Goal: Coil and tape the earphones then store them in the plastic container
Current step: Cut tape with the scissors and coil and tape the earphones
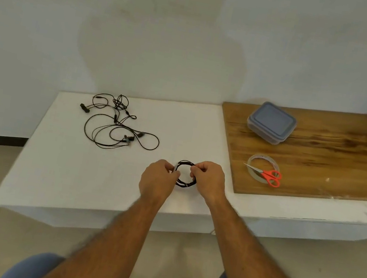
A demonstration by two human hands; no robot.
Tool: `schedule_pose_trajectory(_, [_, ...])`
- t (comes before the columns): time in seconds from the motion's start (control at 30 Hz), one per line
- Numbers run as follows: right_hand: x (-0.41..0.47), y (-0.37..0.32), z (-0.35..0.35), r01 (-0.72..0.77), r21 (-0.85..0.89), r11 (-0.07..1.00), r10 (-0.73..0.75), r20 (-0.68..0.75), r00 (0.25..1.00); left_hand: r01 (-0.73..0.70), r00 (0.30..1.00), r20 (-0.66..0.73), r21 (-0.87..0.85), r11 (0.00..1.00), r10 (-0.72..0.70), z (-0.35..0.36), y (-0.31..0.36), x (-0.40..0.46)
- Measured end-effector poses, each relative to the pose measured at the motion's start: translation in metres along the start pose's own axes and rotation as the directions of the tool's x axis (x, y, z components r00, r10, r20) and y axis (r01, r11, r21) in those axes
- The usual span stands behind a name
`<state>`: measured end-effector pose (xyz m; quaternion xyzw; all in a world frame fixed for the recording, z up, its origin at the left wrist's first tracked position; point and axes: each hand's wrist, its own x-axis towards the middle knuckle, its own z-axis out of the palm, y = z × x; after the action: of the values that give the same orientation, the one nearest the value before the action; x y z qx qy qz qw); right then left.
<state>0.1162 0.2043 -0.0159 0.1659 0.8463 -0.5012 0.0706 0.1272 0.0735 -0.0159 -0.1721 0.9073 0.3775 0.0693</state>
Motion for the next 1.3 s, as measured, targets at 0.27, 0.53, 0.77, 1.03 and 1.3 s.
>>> schedule_pose_trajectory(0.27, [0.024, 0.015, 0.014, 0.026, -0.385, 0.923, -0.058, -0.071, 0.996, 0.003, 0.999, -0.033, 0.108, 0.994, 0.0, 0.024, -0.004, 0.018])
schedule_pose_trajectory(0.53, [0.031, 0.019, 0.012, 0.076, -0.661, 0.746, -0.187, -0.098, 0.978, 0.007, 0.999, -0.041, 0.081, 0.997, -0.004, 0.027, -0.008, 0.019])
schedule_pose_trajectory(0.77, [0.029, 0.015, 0.008, 0.098, -0.588, 0.803, -0.153, -0.044, 0.987, 0.012, 1.0, -0.03, 0.071, 0.997, -0.01, 0.025, -0.006, 0.018])
schedule_pose_trajectory(1.03, [0.028, 0.012, -0.006, 0.073, -0.45, 0.89, -0.122, -0.081, 0.989, 0.02, 0.999, -0.027, 0.044, 0.999, -0.019, 0.025, -0.006, 0.022])
schedule_pose_trajectory(1.3, [0.029, 0.014, -0.016, 0.074, -0.417, 0.906, -0.108, -0.059, 0.992, 0.018, 0.999, -0.029, -0.007, 1.0, -0.018, 0.024, -0.008, 0.023])
